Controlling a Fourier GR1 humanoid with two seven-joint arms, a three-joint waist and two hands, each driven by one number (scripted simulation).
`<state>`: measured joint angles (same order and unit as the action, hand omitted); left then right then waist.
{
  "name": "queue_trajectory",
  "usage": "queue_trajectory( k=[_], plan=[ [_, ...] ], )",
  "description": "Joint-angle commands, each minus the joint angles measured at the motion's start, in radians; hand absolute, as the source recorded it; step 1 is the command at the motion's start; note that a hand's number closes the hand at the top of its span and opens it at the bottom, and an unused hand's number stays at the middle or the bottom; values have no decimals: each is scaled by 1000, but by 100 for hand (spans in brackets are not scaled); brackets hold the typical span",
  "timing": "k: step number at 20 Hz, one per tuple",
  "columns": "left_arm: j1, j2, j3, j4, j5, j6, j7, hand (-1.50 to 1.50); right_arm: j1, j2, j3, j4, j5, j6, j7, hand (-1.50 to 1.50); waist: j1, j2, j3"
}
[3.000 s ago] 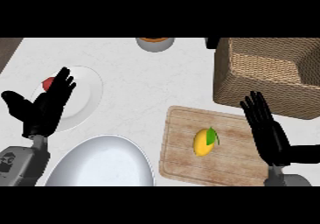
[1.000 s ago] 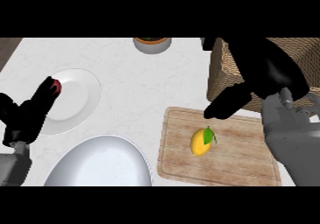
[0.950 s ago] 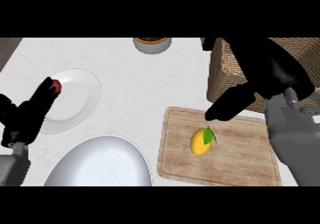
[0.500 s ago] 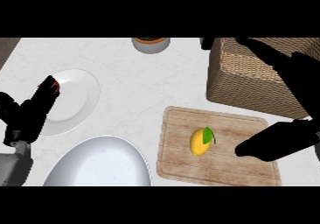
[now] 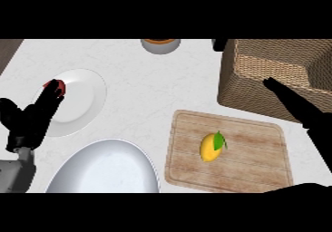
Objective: Pick the lemon from the cutting board and place it in the basket
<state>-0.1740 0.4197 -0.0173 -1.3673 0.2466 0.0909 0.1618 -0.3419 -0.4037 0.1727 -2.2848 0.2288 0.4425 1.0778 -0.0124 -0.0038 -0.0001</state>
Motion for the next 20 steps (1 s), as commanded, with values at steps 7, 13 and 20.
queue_trajectory(
  k=[7,13,20],
  plan=[
    [-18,-5,17,-26,-34,-12,30,0,263,146,172,182,447,-278,-337,-150,15,4,1],
    [-52,-29,53,48,-53,-43,1,0,130,221,77,428,393,-316,-438,-150,15,5,0],
    [-37,-29,79,-17,-54,-71,49,0,244,261,167,552,493,-355,-485,-150,15,4,0]
  ],
)
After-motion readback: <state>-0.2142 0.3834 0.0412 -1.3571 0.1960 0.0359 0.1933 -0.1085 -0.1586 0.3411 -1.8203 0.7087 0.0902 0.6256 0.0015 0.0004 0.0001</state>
